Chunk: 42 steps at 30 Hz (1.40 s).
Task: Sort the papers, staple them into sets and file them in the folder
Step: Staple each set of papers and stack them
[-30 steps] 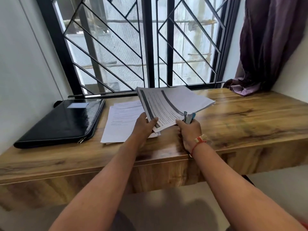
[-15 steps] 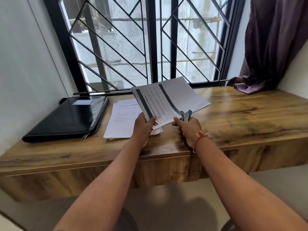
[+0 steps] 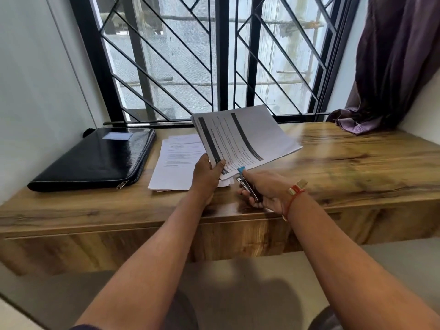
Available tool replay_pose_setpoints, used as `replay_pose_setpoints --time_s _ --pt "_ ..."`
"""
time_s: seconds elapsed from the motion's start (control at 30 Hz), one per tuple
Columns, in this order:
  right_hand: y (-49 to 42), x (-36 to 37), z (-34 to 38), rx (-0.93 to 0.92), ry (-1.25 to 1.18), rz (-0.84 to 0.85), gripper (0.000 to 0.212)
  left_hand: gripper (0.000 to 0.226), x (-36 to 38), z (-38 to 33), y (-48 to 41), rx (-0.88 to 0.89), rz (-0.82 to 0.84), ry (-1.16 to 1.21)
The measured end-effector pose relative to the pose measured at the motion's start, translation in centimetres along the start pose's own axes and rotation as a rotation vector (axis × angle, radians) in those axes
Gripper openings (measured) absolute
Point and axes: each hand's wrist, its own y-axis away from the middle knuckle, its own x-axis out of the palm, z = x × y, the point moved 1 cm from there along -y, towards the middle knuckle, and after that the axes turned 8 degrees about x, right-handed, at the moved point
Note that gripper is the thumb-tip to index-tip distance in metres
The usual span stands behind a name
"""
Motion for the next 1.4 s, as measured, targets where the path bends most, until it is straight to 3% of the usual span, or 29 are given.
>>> replay_pose_setpoints --time_s 0.4,0.6,0.73,1.13,1.4 --pt "-0.6 0.4 0.9 -0.018 -0.071 -0.082 0.042 0.031 0.2 -0.2 0.1 0.014 0.018 -0.041" --pt "-0.5 1.3 0.5 -0.015 -0.282 0.016 0.026 0.029 0.0 -0.3 0.3 0.005 0.003 0.051" --pt "-0.4 1.7 0.3 0.006 -0.356 0.076 0.031 0.026 0.0 -0.2 0.2 -0.014 0.001 0.114" --pt "-0.7 1.6 -0.1 0.014 -0.384 0.205 0.038 0.027 -0.1 -0.4 0.4 -0.046 0.014 0.150" --pt "-0.5 1.6 -0.1 -0.002 -0.323 0.190 0.042 0.031 -0.2 -0.4 0.4 -0.055 0.017 0.162"
